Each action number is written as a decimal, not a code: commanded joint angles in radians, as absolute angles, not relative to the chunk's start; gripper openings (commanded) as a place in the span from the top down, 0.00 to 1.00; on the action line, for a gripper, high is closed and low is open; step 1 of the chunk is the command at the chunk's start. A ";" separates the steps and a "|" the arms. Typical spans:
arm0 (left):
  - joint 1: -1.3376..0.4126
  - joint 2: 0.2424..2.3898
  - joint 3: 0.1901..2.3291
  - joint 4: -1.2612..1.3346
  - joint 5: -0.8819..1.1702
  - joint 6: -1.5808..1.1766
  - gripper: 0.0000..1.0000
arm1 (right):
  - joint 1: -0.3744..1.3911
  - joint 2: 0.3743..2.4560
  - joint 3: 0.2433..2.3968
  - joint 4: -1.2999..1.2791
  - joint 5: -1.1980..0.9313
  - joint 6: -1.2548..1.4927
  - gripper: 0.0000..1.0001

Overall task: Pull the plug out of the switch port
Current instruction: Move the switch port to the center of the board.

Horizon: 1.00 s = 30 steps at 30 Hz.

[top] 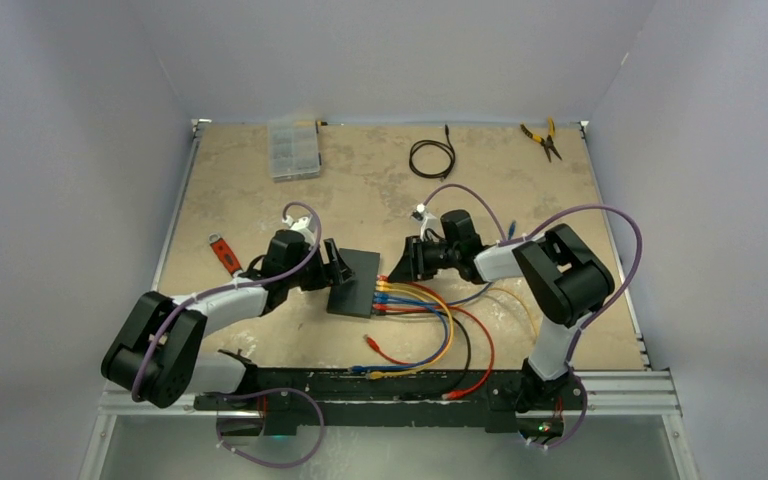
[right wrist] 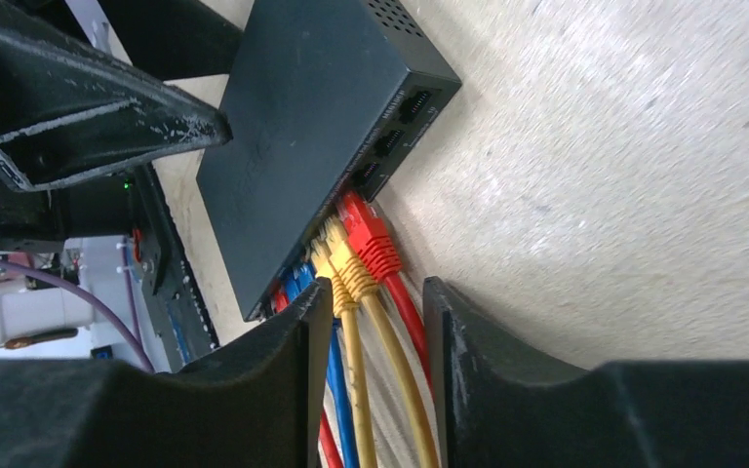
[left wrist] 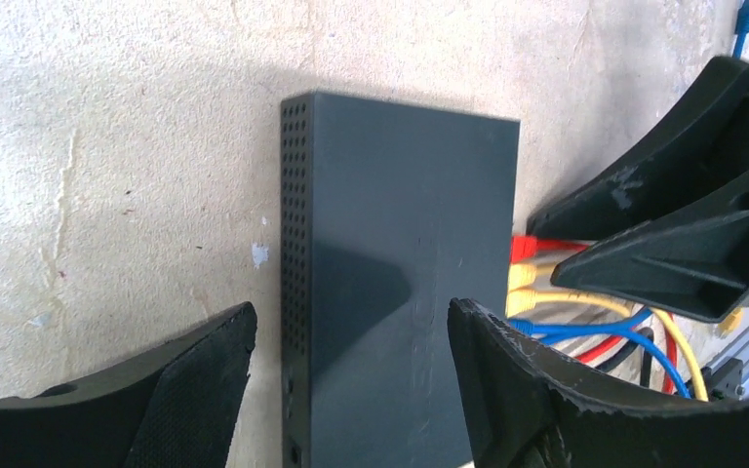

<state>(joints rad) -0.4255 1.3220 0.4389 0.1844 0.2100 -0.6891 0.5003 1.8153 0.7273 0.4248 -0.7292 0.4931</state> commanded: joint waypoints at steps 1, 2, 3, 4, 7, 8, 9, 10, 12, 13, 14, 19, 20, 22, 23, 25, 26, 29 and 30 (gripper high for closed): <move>-0.420 1.348 0.456 0.221 0.241 -0.702 0.29 | 0.543 1.842 0.669 0.462 -0.767 0.559 0.60; -0.420 1.353 0.456 0.225 0.243 -0.702 0.30 | 0.551 1.839 0.663 0.472 -0.771 0.567 0.61; -0.420 1.358 0.456 0.228 0.245 -0.703 0.30 | 0.558 1.835 0.657 0.480 -0.771 0.576 0.62; -0.420 1.363 0.457 0.230 0.248 -0.701 0.31 | 0.564 1.829 0.652 0.489 -0.774 0.582 0.62; -0.420 1.368 0.460 0.228 0.251 -0.699 0.31 | 0.569 1.805 0.643 0.501 -0.761 0.596 0.63; -0.420 1.367 0.462 0.224 0.250 -0.698 0.31 | 0.569 1.793 0.649 0.490 -0.750 0.591 0.62; -0.420 1.364 0.462 0.216 0.244 -0.695 0.31 | 0.569 1.783 0.658 0.470 -0.737 0.583 0.61; -0.420 1.356 0.464 0.205 0.237 -0.691 0.31 | 0.569 1.774 0.672 0.446 -0.721 0.577 0.61; -0.420 1.343 0.468 0.181 0.219 -0.683 0.30 | 0.568 1.754 0.692 0.415 -0.703 0.570 0.59; -0.420 1.334 0.469 0.166 0.209 -0.676 0.30 | 0.568 1.743 0.699 0.404 -0.689 0.568 0.56; -0.420 1.324 0.471 0.152 0.199 -0.669 0.29 | 0.568 1.732 0.708 0.390 -0.674 0.564 0.53; -0.420 1.264 0.467 0.087 0.158 -0.649 0.28 | 0.562 1.705 0.734 0.352 -0.639 0.555 0.42; -0.420 1.254 0.465 0.078 0.154 -0.646 0.28 | 0.560 1.703 0.736 0.351 -0.640 0.555 0.41; -0.420 1.238 0.463 0.062 0.153 -0.640 0.28 | 0.556 1.705 0.733 0.355 -0.642 0.555 0.40; -0.420 1.232 0.462 0.056 0.152 -0.637 0.28 | 0.552 1.706 0.731 0.358 -0.647 0.557 0.40; -0.420 1.225 0.459 0.042 0.153 -0.633 0.28 | 0.544 1.709 0.723 0.375 -0.666 0.567 0.40; -0.420 1.224 0.455 0.041 0.155 -0.631 0.28 | 0.540 1.709 0.717 0.387 -0.676 0.573 0.40; -0.420 1.233 0.442 0.054 0.169 -0.632 0.30 | 0.531 1.702 0.689 0.421 -0.692 0.589 0.40; -0.420 1.239 0.437 0.060 0.175 -0.632 0.31 | 0.528 1.701 0.684 0.432 -0.698 0.592 0.39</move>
